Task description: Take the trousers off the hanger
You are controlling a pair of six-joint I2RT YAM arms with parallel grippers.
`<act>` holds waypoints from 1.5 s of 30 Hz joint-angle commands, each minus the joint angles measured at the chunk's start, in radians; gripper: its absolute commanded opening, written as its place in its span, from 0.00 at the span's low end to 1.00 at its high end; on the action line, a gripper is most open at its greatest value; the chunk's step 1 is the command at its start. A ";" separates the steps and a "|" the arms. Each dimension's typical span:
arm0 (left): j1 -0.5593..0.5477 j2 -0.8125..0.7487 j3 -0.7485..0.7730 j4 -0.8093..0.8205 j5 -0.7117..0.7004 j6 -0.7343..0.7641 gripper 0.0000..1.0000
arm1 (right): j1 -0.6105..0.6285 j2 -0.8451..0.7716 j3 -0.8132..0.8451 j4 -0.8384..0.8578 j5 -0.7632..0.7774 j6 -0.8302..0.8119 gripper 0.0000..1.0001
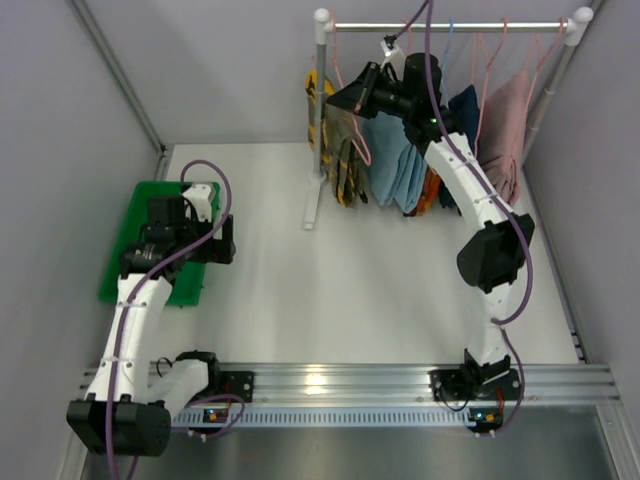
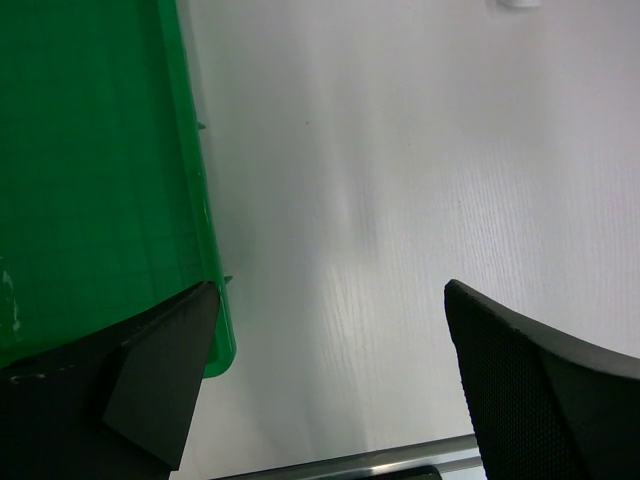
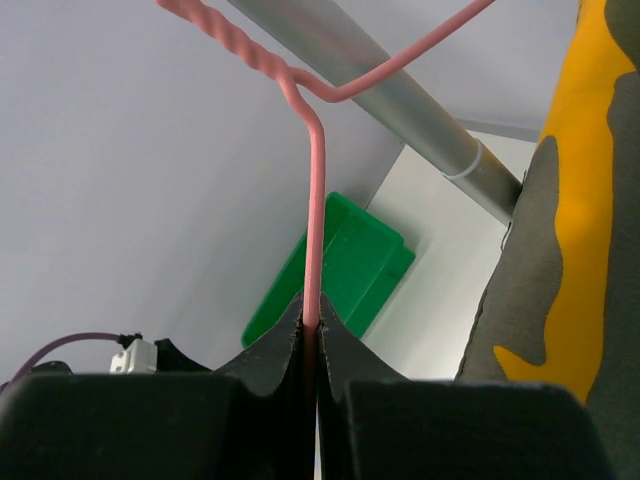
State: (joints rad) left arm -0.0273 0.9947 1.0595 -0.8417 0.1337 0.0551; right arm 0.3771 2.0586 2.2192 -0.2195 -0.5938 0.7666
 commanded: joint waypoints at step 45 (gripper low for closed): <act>0.006 -0.064 0.013 0.245 0.182 -0.003 0.99 | -0.135 -0.449 -0.305 0.410 -0.098 0.186 0.00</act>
State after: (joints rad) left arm -0.0273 0.9340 1.0580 -0.6659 0.2718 0.0376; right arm 0.2508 1.7187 1.8950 -0.0452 -0.6548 0.9482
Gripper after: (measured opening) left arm 0.990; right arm 0.015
